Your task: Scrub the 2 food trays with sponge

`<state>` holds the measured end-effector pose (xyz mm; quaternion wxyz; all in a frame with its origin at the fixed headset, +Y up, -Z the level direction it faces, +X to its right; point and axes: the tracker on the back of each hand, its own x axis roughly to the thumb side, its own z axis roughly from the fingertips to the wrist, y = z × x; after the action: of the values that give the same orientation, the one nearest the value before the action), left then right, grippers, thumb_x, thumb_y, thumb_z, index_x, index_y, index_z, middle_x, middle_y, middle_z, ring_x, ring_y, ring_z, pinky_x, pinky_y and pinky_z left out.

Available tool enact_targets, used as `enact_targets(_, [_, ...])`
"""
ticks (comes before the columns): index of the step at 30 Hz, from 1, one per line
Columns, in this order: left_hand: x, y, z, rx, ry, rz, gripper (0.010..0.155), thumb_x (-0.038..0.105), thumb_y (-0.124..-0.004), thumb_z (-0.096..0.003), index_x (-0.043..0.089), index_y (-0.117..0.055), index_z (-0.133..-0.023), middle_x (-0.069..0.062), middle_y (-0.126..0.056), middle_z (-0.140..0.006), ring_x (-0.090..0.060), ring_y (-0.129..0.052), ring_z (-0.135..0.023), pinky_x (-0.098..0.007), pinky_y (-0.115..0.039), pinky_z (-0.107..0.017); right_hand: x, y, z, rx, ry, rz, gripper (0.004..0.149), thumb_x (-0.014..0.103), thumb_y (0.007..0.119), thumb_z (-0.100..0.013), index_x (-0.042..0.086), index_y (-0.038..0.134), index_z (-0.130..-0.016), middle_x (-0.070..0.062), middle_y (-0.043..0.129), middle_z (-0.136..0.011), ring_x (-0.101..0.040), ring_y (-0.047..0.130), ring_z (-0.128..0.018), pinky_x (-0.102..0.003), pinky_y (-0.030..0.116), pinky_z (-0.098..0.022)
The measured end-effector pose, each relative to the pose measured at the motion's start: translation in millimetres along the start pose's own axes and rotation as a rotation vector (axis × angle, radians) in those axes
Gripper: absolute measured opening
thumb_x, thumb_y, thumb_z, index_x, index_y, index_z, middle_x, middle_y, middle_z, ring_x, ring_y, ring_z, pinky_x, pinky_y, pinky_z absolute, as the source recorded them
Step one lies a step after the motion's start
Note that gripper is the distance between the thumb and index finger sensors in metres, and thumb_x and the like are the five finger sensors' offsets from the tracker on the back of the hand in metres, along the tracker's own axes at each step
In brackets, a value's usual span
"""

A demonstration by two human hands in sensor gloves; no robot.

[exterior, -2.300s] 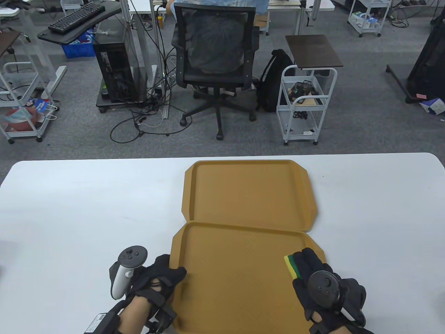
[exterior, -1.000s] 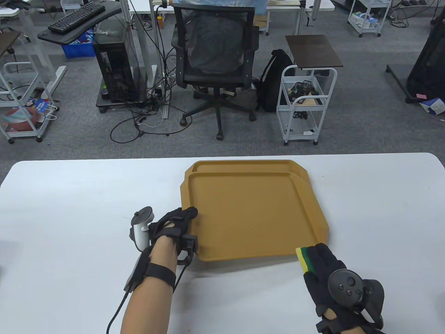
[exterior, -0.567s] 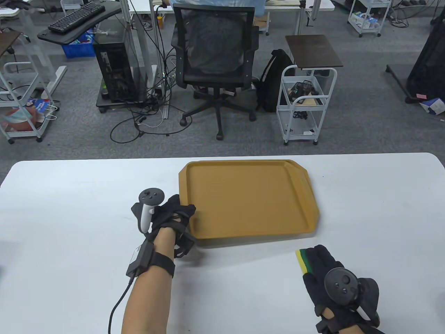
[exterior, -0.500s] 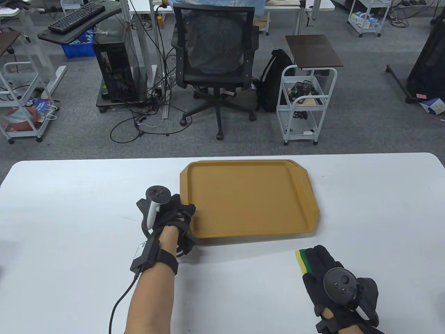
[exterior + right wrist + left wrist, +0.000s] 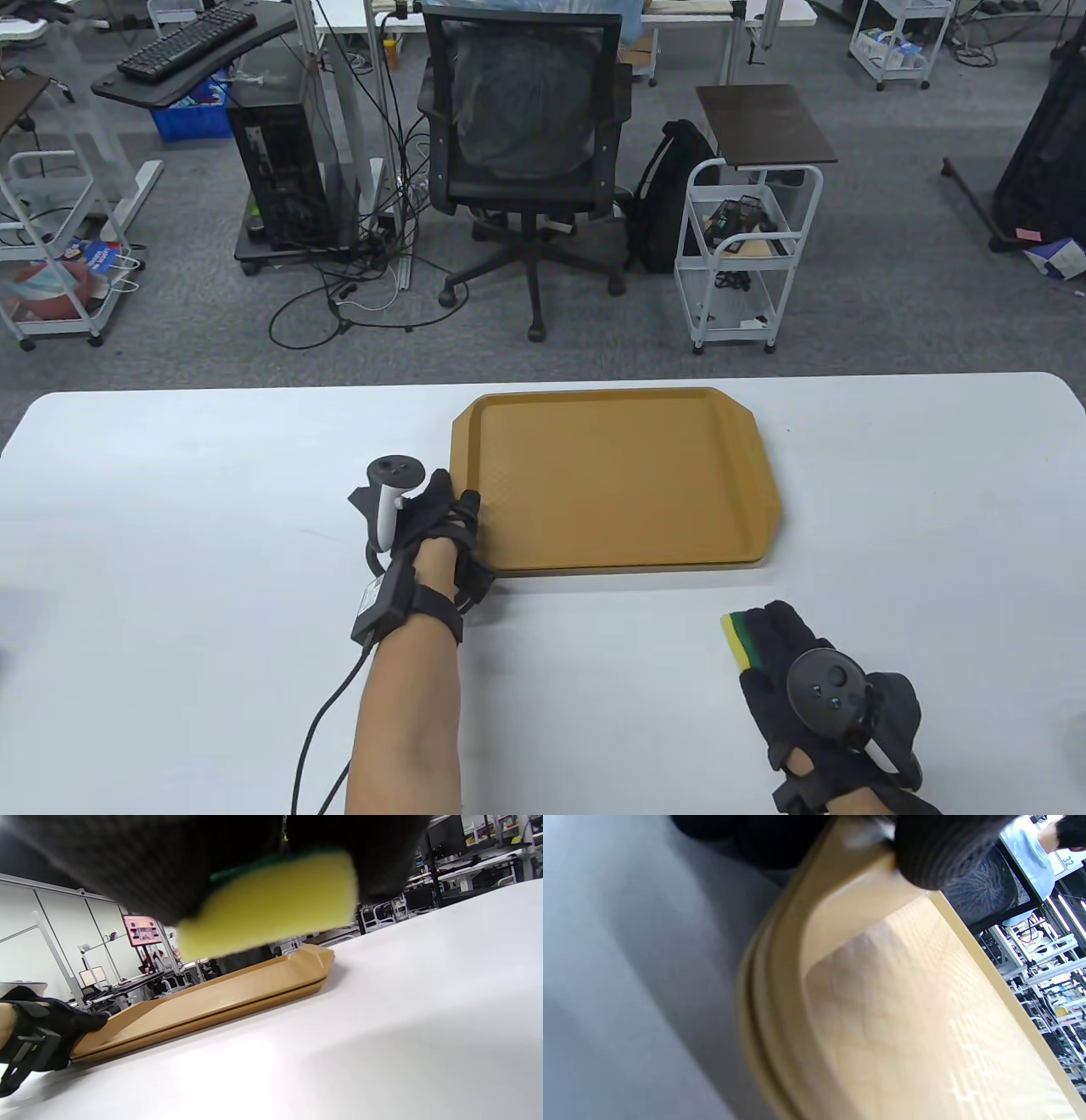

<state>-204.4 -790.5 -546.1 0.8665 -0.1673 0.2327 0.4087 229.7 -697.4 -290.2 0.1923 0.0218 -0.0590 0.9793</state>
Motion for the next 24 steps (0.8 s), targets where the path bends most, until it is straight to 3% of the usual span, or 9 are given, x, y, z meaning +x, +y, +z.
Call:
enact_targets(7, [-3,5,-4,-0.015,-0.008,0.004,0.071,0.049,-0.076,-0.0478,0.041,-0.049,-0.113,0.001,-0.086,-0.084,-0.027,-0.084,-0.059,-0.040,-0.070,-0.051,1,4,-2,0.014,-0.004,0.013,0.063,0.035,0.089,-0.046,0.023,0.066,-0.103,-0.011,0.058,-0.112,-0.042,0.082,-0.082,-0.055,0.075,-0.063])
enact_targets(12, [-5,9,6,0.032,-0.060,-0.004,0.080,0.060,-0.078,-0.0438,0.030,-0.053,-0.113,-0.006,-0.075,-0.099,-0.032,-0.081,-0.069,-0.045,-0.069,-0.054,2,6,-2,0.021,-0.015,0.016,0.064,0.035,0.089,-0.046,0.023,0.066,-0.103,-0.011,0.058,-0.112,-0.042,0.082,-0.082,-0.054,0.075,-0.063])
enact_targets(18, [-8,20,45,0.171,-0.203,-0.255,0.078,0.059,-0.076,-0.0435,0.026,-0.056,-0.111,-0.010,-0.066,-0.108,-0.038,-0.075,-0.091,-0.055,-0.065,-0.065,6,10,-2,0.039,-0.048,0.027,0.064,0.036,0.090,-0.045,0.024,0.066,-0.103,-0.010,0.059,-0.112,-0.041,0.083,-0.083,-0.053,0.076,-0.064])
enact_targets(24, [-28,21,102,0.177,-0.376,-0.411,0.078,0.061,-0.078,-0.0424,0.028,-0.058,-0.110,-0.009,-0.058,-0.114,-0.043,-0.063,-0.105,-0.062,-0.057,-0.072,10,18,-4,0.075,-0.074,0.040,0.064,0.037,0.091,-0.045,0.024,0.067,-0.103,-0.010,0.060,-0.111,-0.038,0.084,-0.084,-0.052,0.077,-0.065])
